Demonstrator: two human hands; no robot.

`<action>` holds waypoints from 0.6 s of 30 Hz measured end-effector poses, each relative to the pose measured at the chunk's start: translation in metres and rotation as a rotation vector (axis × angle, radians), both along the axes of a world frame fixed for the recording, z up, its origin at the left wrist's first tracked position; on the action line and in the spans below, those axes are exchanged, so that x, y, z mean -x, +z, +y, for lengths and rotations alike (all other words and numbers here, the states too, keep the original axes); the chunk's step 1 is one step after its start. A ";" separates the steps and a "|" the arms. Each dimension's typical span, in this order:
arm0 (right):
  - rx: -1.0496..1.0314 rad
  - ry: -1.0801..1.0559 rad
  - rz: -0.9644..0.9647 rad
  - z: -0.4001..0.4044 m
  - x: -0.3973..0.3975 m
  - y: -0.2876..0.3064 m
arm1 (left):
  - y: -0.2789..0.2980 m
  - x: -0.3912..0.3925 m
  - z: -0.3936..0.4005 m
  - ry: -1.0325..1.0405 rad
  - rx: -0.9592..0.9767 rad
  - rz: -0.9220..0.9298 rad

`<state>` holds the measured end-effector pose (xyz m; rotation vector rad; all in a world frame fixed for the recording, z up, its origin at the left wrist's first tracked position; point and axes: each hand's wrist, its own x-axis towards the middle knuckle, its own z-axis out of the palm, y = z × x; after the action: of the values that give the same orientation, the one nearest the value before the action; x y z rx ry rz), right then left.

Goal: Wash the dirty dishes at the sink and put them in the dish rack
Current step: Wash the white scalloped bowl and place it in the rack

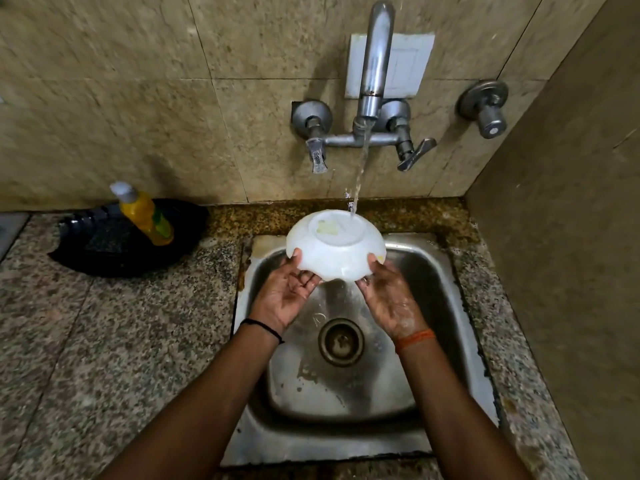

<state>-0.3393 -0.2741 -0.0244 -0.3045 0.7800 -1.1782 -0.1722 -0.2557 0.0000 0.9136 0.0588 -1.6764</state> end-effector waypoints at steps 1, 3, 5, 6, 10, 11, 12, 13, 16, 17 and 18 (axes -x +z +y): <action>0.025 0.013 0.031 0.000 -0.002 0.001 | -0.003 -0.002 0.000 0.014 0.006 0.023; 0.016 0.016 0.063 -0.002 -0.006 0.003 | -0.008 -0.007 0.001 0.037 0.015 0.054; -0.030 -0.006 0.101 -0.004 -0.009 0.007 | -0.011 -0.009 0.002 0.039 0.027 0.051; -0.070 -0.024 0.124 -0.005 -0.010 0.009 | -0.012 -0.010 0.002 0.038 0.029 0.043; -0.162 -0.076 0.098 -0.011 -0.014 0.010 | -0.017 -0.013 0.003 0.065 0.025 0.036; -0.148 -0.055 0.075 -0.011 -0.014 0.011 | -0.016 -0.014 0.001 0.089 0.011 0.034; -0.124 -0.025 0.044 -0.011 -0.014 0.011 | -0.016 -0.014 0.000 0.119 -0.001 0.038; -0.105 0.008 0.015 -0.010 -0.014 0.011 | -0.016 -0.014 -0.002 0.145 -0.013 0.044; -0.069 0.073 0.014 -0.007 -0.018 0.010 | -0.014 -0.012 -0.004 0.190 -0.047 0.055; -0.069 0.069 0.029 -0.008 -0.019 0.010 | -0.015 -0.011 -0.004 0.197 -0.055 0.062; -0.082 0.056 0.048 -0.009 -0.021 0.011 | -0.014 -0.009 -0.004 0.201 -0.059 0.068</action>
<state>-0.3184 -0.2836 -0.0130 -0.2852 0.8547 -1.0870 -0.1631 -0.2597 -0.0145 0.8655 0.2396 -1.5250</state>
